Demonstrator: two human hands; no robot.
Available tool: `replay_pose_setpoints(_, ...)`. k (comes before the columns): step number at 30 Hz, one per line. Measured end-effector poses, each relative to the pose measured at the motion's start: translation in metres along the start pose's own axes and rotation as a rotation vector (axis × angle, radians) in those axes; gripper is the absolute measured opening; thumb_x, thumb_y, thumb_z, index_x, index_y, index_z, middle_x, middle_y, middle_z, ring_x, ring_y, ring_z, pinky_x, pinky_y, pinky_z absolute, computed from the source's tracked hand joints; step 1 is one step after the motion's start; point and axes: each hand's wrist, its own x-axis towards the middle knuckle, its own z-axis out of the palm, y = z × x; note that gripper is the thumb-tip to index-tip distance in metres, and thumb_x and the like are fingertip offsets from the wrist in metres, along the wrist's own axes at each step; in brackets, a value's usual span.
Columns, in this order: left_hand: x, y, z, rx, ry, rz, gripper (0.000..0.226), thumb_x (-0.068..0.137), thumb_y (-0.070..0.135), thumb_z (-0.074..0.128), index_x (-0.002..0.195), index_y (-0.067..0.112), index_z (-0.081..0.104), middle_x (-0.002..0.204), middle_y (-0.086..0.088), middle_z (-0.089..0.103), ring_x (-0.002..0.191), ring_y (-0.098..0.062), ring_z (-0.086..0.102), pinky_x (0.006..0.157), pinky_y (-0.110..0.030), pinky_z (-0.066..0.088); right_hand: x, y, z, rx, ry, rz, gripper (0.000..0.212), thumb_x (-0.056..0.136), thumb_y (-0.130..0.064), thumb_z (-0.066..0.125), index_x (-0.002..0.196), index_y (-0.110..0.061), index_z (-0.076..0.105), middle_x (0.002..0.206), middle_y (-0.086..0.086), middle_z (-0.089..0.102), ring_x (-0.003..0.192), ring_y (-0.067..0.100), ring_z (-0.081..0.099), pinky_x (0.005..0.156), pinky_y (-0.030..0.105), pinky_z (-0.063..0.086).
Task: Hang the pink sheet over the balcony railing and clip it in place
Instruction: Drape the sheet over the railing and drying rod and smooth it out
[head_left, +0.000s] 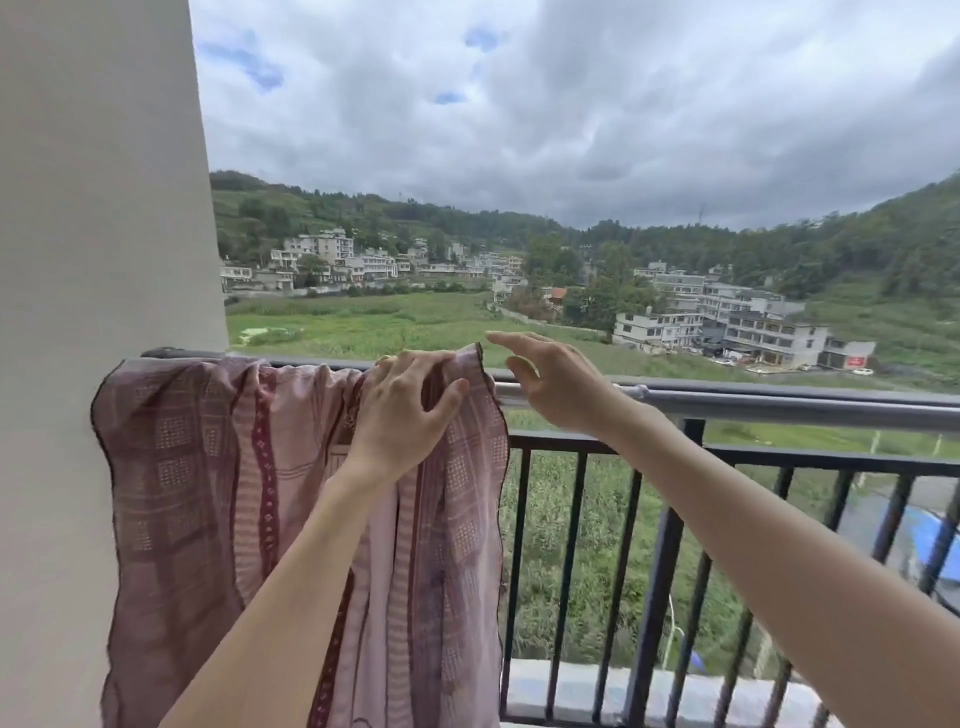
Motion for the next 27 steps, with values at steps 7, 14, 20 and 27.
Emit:
replay_pose_setpoints(7,0.0,-0.016,-0.01,-0.221,0.024,-0.063,0.023,0.086,0.025,0.061,0.109,0.027,0.06,0.105,0.012,0.059,0.105,-0.009,0.054,0.093,-0.027,0.045,0.057,0.006,0.006,0.06,-0.236,-0.065,0.041,0.091,-0.013,0.055,0.131,-0.022,0.051,0.135,0.002,0.054,0.118,0.017,0.055,0.102,0.034,0.042)
replay_pose_setpoints(14,0.012,0.006,-0.004,0.137,0.184,-0.193,0.056,0.069,0.08,0.041,0.081,0.027,0.05,0.081,0.011,0.055,0.082,-0.013,0.055,0.091,-0.043,0.04,0.096,0.012,0.006,0.18,-0.27,-0.161,0.017,0.084,-0.014,0.063,0.099,-0.009,0.071,0.095,0.011,0.072,0.067,0.003,0.056,0.07,0.023,0.049)
replay_pose_setpoints(20,0.002,0.038,-0.011,0.323,0.314,-0.174,0.011,0.085,0.035,0.059,0.089,0.025,0.056,0.089,0.004,0.062,0.079,-0.016,0.062,0.087,-0.049,0.049,0.081,0.004,0.002,0.419,-0.321,-0.107,0.015,0.088,-0.011,0.058,0.098,-0.005,0.067,0.096,0.013,0.069,0.07,0.012,0.06,0.075,0.025,0.054)
replay_pose_setpoints(27,-0.008,0.081,0.006,0.322,0.439,-0.31,0.016,0.088,0.019,0.057,0.099,0.013,0.067,0.094,-0.005,0.07,0.071,-0.012,0.057,0.055,-0.012,0.039,0.058,0.021,0.001,0.663,-0.45,-0.11,0.02,0.094,-0.014,0.049,0.095,0.0,0.062,0.093,0.017,0.06,0.088,0.022,0.057,0.092,0.041,0.051)
